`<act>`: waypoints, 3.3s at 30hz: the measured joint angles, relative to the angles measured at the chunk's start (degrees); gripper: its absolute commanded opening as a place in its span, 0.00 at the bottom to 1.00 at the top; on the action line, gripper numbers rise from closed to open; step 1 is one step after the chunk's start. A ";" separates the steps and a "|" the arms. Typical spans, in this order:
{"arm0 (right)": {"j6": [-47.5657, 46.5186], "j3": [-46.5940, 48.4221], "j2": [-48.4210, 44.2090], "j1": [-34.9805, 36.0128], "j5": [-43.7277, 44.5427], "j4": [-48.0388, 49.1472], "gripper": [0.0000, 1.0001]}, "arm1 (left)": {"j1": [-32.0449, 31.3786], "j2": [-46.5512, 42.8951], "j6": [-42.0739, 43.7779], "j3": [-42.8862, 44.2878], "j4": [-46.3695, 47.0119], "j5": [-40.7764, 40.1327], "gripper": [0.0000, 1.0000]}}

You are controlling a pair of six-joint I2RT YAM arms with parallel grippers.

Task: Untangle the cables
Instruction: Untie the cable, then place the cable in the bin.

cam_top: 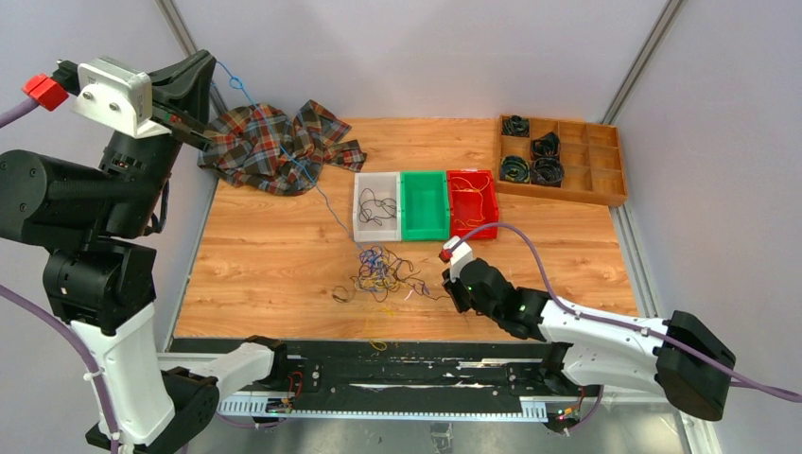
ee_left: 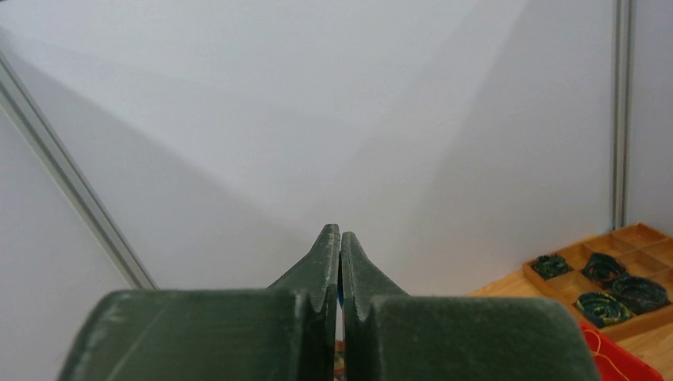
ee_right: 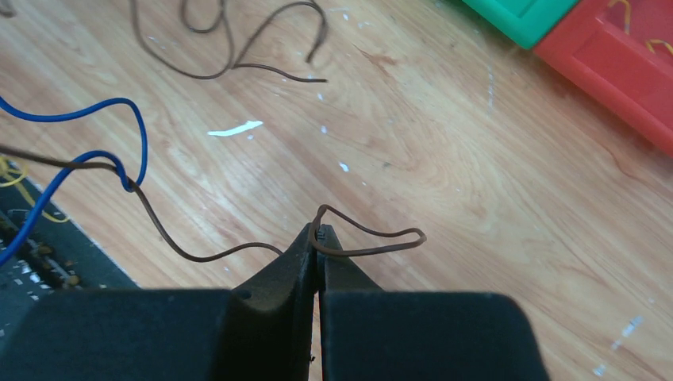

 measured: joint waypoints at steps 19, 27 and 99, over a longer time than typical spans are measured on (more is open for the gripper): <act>-4.39 28.72 9.05 -0.11 -17.20 8.28 0.75 | 0.00 -1.42 -11.17 -11.10 0.63 16.83 0.00; -3.98 36.04 23.26 0.17 -26.05 18.32 0.77 | 0.00 -1.99 -12.04 -11.08 0.66 18.47 0.01; -7.50 37.13 24.55 -4.81 -18.23 25.20 0.66 | 0.00 1.97 -30.49 -24.04 18.69 17.38 0.01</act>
